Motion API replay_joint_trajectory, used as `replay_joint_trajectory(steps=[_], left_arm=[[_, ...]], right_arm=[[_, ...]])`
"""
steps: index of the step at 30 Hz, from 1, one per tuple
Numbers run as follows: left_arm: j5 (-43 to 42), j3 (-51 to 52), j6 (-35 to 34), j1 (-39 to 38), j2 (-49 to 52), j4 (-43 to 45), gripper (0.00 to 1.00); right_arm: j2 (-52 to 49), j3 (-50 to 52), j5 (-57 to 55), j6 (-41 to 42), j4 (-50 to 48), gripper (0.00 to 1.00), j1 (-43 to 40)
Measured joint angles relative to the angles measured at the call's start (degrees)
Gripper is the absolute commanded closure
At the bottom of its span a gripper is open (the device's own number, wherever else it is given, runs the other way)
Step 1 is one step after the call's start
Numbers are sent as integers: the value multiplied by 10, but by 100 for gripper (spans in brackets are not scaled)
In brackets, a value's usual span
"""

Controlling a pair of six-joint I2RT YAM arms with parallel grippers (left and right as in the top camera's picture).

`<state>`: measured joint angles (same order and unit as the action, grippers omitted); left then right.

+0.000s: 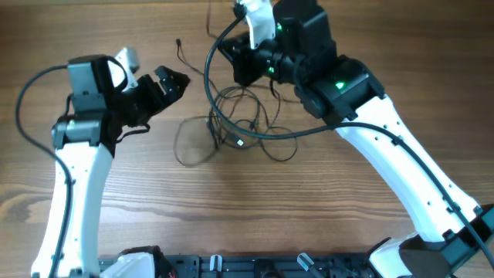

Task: Untangle cables
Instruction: 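Move the right gripper into the pile and lift cables upward, then carry the held cable with the right gripper up and off to the right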

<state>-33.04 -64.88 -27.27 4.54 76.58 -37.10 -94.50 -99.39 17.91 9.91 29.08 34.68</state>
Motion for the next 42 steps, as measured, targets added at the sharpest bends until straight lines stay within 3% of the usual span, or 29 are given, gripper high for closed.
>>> replay_joint_trajectory(steps=[5, 12, 13, 14, 15, 16, 17, 18, 20, 24, 29, 32, 34, 36, 38, 42], left_arm=[[-73, 0, 32, 0, 69, -17, 0], [-91, 0, 53, -41, 129, -13, 0], [-91, 0, 54, -52, 142, -9, 4], [-91, 0, 56, -65, 157, -4, 22], [-91, 0, 57, -77, 171, 3, 49], [-91, 0, 55, -87, 184, 8, 69], [-91, 0, 57, -99, 200, 14, 80], [-88, 0, 57, -109, 213, 14, 83], [-84, 0, 59, -122, 236, 13, 83], [-76, 0, 61, -128, 273, -11, 83], [-13, 0, 66, -129, 277, -63, 84], [7, 0, 80, -129, 277, -74, 84], [14, 0, 86, -129, 277, -79, 81], [17, 0, 90, -129, 277, -80, 81], [19, 0, 92, -129, 277, -81, 81], [19, 0, 94, -129, 277, -83, 81]], right_arm=[[4, -23, -68, -62, -96, 96, 0], [50, -29, -124, -76, -187, 96, 0], [52, -30, -125, -79, -192, 96, 0], [52, -31, -127, -83, -197, 96, 0], [52, -31, -129, -93, -205, 96, 0], [52, -31, -130, -103, -210, 96, 0], [52, -31, -131, -118, -220, 96, 0], [52, -31, -135, -134, -228, 96, 0], [54, -31, -156, -162, -245, 96, 0], [62, -31, -305, -278, -322, 96, 0], [67, -32, -468, -486, -530, 96, -24], [71, -32, -503, -603, -666, 96, -57], [75, -34, -512, -666, -699, 96, -84], [76, -35, -528, -700, -679, 96, -121], [76, -38, -556, -699, -588, 96, -163], [59, -39, -588, -592, -387, 96, -262]])
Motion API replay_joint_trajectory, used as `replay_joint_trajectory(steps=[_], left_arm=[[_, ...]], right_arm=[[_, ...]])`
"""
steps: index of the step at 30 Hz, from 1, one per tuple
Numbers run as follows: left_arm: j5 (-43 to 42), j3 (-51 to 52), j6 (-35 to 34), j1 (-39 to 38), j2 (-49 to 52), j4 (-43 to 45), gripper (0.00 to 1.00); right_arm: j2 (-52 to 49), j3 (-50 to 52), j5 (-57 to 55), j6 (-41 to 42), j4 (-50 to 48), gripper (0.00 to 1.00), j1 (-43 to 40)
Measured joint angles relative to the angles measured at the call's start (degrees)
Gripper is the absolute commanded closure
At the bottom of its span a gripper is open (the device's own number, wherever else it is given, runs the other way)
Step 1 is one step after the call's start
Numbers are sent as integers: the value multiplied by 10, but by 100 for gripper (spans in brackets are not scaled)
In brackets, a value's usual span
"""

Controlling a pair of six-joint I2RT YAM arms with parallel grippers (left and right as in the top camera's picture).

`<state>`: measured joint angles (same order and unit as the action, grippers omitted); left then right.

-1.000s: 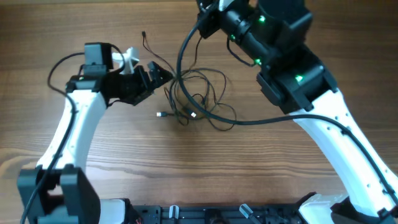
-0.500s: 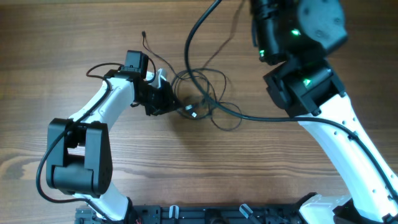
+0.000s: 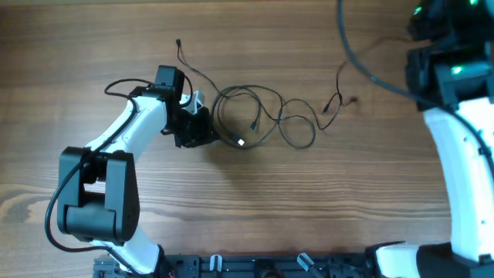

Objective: Untangle cables

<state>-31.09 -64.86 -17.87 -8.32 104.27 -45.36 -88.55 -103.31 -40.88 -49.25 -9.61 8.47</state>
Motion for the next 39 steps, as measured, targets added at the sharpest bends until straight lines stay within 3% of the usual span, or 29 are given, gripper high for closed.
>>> replay_joint_trajectory(steps=[3, 4, 6, 11, 14, 19, 22, 24, 25, 26, 28, 29, 30, 31, 32, 33, 34, 36, 37, 39], left_arm=[[0, 0, 0, 0, 0, -1, 80], [0, 0, 0, 0, 0, -2, 80], [0, 0, 0, 0, 0, -1, 79], [0, 0, 0, 0, 0, -1, 79], [0, 0, 0, 0, 0, -1, 78], [0, 0, 0, 0, 0, -1, 78], [0, 0, 0, 0, 0, -1, 78], [0, 0, 0, 0, 0, -1, 75], [0, 0, 0, 0, 0, -1, 71], [0, 0, 1, 0, 0, -1, 67], [0, 0, 2, 0, 0, -1, 53], [0, 0, 5, 0, 0, -1, 36], [0, 0, 3, 0, 0, 0, 12], [0, 0, 8, 0, 0, 2, 1], [1, 0, 8, 0, 0, 5, 0], [0, 0, 7, 0, 0, 6, 0], [0, 0, 8, 0, 0, 6, 0], [0, 0, 8, 0, 0, 15, 0], [0, 0, 8, 0, 0, 22, 0], [-3, 0, 10, 0, 0, 36, 0]], right_arm=[[-22, -1, -5, 161, 144, 96, -78], [-28, 0, 10, 250, 238, 96, -111], [-35, -1, 36, 323, 301, 96, -139], [-71, 0, 196, 551, 514, 96, -256], [-121, 1, 252, 609, 581, 96, -300], [-187, 1, 276, 630, 640, 95, -329], [-229, 1, 280, 637, 659, 73, -339], [-250, 1, 285, 639, 662, 13, -339], [-257, 1, 293, 642, 663, 0, -339], [-259, 1, 301, 642, 664, 0, -339], [-258, 1, 316, 639, 664, 0, -339], [-259, 1, 327, 636, 666, 0, -339], [-259, 1, 337, 633, 671, 0, -339], [-259, 1, 345, 632, 679, 0, -339], [-259, 1, 356, 631, 694, 3, -339], [-259, 1, 376, 629, 709, 18, -339], [-259, 1, 409, 628, 720, 52, -339], [-259, 1, 505, 624, 741, 91, -338], [-259, 2, 551, 617, 757, 96, -336], [-259, 16, 627, 599, 778, 96, -320]])
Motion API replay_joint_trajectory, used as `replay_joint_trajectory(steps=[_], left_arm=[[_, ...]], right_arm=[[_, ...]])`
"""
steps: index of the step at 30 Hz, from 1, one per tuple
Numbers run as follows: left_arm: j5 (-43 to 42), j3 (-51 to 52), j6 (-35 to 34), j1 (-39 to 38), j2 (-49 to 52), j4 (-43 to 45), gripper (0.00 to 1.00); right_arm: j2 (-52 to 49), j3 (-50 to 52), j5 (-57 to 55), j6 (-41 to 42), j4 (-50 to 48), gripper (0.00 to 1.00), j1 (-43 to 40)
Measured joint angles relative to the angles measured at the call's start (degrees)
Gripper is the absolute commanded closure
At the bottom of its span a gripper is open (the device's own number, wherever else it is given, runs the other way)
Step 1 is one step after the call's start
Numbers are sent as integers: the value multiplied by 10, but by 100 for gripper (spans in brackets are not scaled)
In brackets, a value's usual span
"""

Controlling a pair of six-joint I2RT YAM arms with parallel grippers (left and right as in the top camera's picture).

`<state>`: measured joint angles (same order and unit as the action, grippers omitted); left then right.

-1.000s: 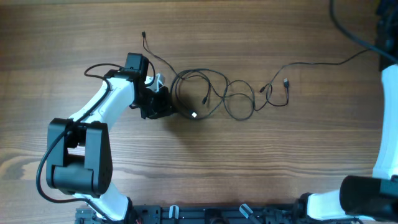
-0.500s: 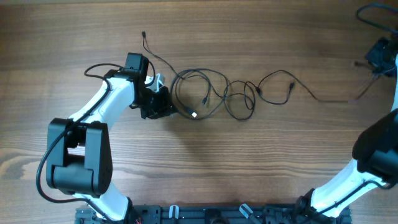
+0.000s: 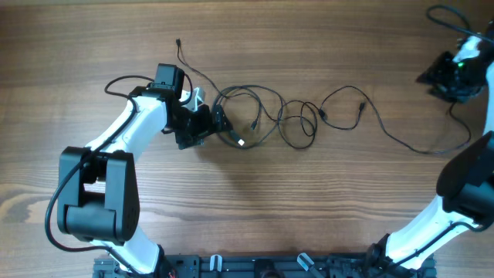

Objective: Untangle cables

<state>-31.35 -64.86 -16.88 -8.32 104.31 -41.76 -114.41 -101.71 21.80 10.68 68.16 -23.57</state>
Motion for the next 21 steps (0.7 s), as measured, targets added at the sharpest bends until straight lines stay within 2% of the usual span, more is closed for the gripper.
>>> replay_joint_trajectory(steps=[3, 6, 9, 13, 15, 19, 21], left_arm=[[-72, 0, 31, -1, 0, 43, 0], [-95, 0, 42, -13, 0, 61, 0], [-63, 0, 30, -23, 0, 58, 0], [15, 0, -11, -16, 0, 42, 0], [31, 0, -21, -6, 0, 33, 0], [46, 0, -26, 12, 0, 14, 0], [48, 0, -26, 17, 0, 6, 0]], right_arm=[[0, 48, 57, -14, 2, 95, 60], [0, 103, 78, -18, -13, 94, 134], [0, 142, 86, -16, -46, 94, 203], [-1, 219, 90, 36, -198, 91, 329], [-1, 248, 90, 67, -258, 95, 377], [-1, 259, 108, 76, -327, 96, 463], [4, 250, 108, 69, -343, 89, 489]])
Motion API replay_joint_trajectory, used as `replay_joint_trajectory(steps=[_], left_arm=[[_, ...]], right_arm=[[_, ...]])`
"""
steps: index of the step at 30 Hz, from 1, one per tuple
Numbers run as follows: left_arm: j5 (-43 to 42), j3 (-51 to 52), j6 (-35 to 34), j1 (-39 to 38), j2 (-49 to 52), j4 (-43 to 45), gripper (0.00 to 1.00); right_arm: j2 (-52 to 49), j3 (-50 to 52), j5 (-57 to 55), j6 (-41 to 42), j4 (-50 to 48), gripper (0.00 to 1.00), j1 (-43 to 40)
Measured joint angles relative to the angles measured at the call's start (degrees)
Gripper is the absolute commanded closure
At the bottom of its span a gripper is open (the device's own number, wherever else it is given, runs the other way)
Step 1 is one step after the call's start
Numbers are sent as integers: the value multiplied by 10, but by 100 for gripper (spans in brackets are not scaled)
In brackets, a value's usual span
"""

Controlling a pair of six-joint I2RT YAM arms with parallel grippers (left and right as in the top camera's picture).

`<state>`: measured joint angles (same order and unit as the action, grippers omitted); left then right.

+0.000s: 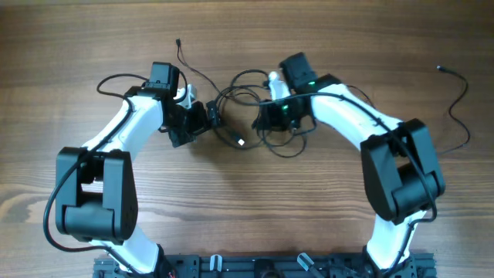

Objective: Untangle cables

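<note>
A tangle of thin black cables (241, 104) lies in the middle of the wooden table. My left gripper (205, 119) is low at the tangle's left edge, shut on a cable loop there. On the tangle's right side sits my right gripper (265, 116), its fingers down among the loops; whether they are closed does not show. One long black cable (461, 99) lies loose at the far right, with its plug end (440, 69) free on the table. A thin cable end (179, 46) trails off at the upper left.
The wooden table (247, 208) carries only the cables. Both arms reach in from the front edge, where a black rail (255, 266) runs. The loose cable snakes close to the right edge of the view.
My right gripper was at the far right edge holding a stretched-out cable. It is now back at the tangle's right side, and that cable lies loose at the far right. The left gripper has barely shifted.
First both grippers were raised, the right one over the tangle and the left beside it. Then the left was down at the tangle's left edge while the right had gone far right. Later a cable stretched out to the right gripper. Now that cable lies free.
</note>
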<state>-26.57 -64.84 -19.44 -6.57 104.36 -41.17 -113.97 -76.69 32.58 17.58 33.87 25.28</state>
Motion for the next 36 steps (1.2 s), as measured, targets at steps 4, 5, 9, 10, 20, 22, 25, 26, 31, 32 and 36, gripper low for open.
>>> replay_joint_trajectory(steps=[4, 5, 9, 10, 20, 22, 25, 26, 31, 32, 36], left_arm=[[2, 0, 0, 6, 0, 0, 0], [2, 0, 0, 8, 0, 0, 0], [2, 0, 0, 10, 0, -2, 0], [2, 0, 0, 10, 0, -2, 0], [2, 0, 0, 10, 0, -2, 0], [2, 0, 0, 10, 0, -2, 0], [2, 0, 0, 10, 0, -2, 0], [2, 0, 0, 10, 0, -2, 0], [2, 0, 0, 10, 0, -2, 0], [2, 0, 0, 10, 0, -2, 0], [2, 0, 0, 10, 0, -3, 0]], right_arm=[[45, -19, -38, -25, -19, 19, 21], [51, -22, -79, -27, -5, 18, 19], [51, -22, -191, -29, 15, 60, -10], [51, -22, -208, -25, 16, 76, -26], [46, 0, -261, 14, 57, 51, -118], [35, 7, -299, 24, 57, 50, -118], [33, 9, -336, 37, 58, 57, -118], [33, 9, -343, 39, 58, 59, -118], [-5, 9, -359, 47, 28, 96, -118], [-22, 9, -359, 50, 20, 96, -118], [-30, 9, -363, 45, -33, 96, -121]])
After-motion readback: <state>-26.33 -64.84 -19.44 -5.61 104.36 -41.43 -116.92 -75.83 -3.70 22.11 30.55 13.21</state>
